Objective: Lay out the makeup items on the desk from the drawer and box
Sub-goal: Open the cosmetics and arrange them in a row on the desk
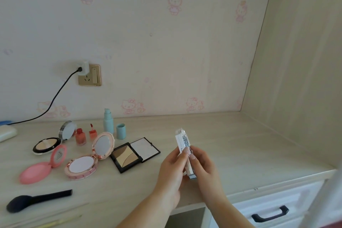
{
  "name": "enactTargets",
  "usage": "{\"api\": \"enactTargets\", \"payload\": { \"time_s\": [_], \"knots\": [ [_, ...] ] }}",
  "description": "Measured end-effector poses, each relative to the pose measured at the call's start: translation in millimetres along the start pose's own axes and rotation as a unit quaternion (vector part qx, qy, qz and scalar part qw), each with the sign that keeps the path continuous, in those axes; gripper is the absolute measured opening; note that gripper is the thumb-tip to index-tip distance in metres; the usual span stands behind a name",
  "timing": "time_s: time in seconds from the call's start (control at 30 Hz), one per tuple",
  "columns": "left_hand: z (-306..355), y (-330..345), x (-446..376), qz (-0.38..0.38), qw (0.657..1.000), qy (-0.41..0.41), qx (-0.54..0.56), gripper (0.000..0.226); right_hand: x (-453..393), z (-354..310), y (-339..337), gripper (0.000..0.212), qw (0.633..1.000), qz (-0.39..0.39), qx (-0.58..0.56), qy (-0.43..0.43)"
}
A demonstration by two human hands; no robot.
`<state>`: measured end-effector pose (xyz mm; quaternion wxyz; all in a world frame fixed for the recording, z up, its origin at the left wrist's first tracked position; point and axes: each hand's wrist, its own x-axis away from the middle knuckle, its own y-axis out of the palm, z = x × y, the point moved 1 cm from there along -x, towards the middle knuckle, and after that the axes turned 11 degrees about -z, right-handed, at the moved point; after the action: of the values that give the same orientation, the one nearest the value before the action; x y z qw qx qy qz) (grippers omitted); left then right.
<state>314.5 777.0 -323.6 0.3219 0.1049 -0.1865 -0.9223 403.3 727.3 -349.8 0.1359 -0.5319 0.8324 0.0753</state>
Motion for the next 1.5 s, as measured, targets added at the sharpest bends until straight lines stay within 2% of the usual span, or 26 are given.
{"api": "enactTargets", "payload": {
  "time_s": [0.23, 0.4, 0.47, 0.53, 0.7, 0.83, 1.07, 1.27, 1.37, 1.43, 1.5],
  "knots": [
    [0.9, -12.3, -1.8, -0.020, 0.997, -0.048, 0.059, 0.022, 0.0, 4.0, 0.8, 0.039, 0.998, -0.032, 0.055, 0.005],
    [-0.5, -15.0, -3.6, -0.033, 0.997, -0.050, 0.055, 0.034, -0.6, 5.2, 0.2, 0.032, 0.997, -0.022, 0.074, 0.001],
    [-1.5, -14.3, -4.7, -0.022, 0.996, -0.058, 0.068, 0.035, -2.0, 7.7, -1.8, 0.027, 0.999, 0.020, 0.047, 0.017],
    [-1.9, -15.1, -7.3, 0.003, 0.994, -0.064, 0.088, 0.031, -4.3, 9.3, -6.9, 0.039, 0.996, 0.072, 0.002, 0.051],
    [-2.6, -24.0, -16.9, 0.053, 0.989, -0.085, 0.105, 0.031, -19.9, 7.3, -23.7, 0.040, 0.992, 0.078, 0.004, 0.101],
    [-1.0, -27.6, -27.1, 0.081, 0.983, -0.096, 0.135, 0.025, -46.4, 2.6, -36.2, 0.033, 0.984, 0.090, -0.047, 0.147],
    [3.7, -35.7, -34.7, 0.114, 0.986, -0.066, 0.098, 0.020, -90.4, 2.1, -43.2, 0.031, 0.978, 0.104, 0.005, 0.181],
    [-3.3, -34.1, -29.4, 0.095, 0.992, -0.078, 0.012, 0.016, -109.3, 15.2, -31.6, 0.034, 0.970, 0.089, 0.061, 0.216],
    [-3.2, -32.6, -27.4, 0.065, 0.994, -0.081, -0.033, 0.046, -115.7, 23.6, -32.5, 0.046, 0.963, 0.091, 0.127, 0.220],
    [-3.2, -35.1, -29.2, 0.047, 0.994, -0.088, -0.051, 0.048, -118.7, 25.8, -33.6, 0.054, 0.961, 0.093, 0.148, 0.217],
    [-3.0, -37.5, -34.1, 0.030, 0.991, -0.108, -0.072, 0.062, -121.5, 26.6, -35.6, 0.055, 0.957, 0.096, 0.169, 0.216]
  ]
}}
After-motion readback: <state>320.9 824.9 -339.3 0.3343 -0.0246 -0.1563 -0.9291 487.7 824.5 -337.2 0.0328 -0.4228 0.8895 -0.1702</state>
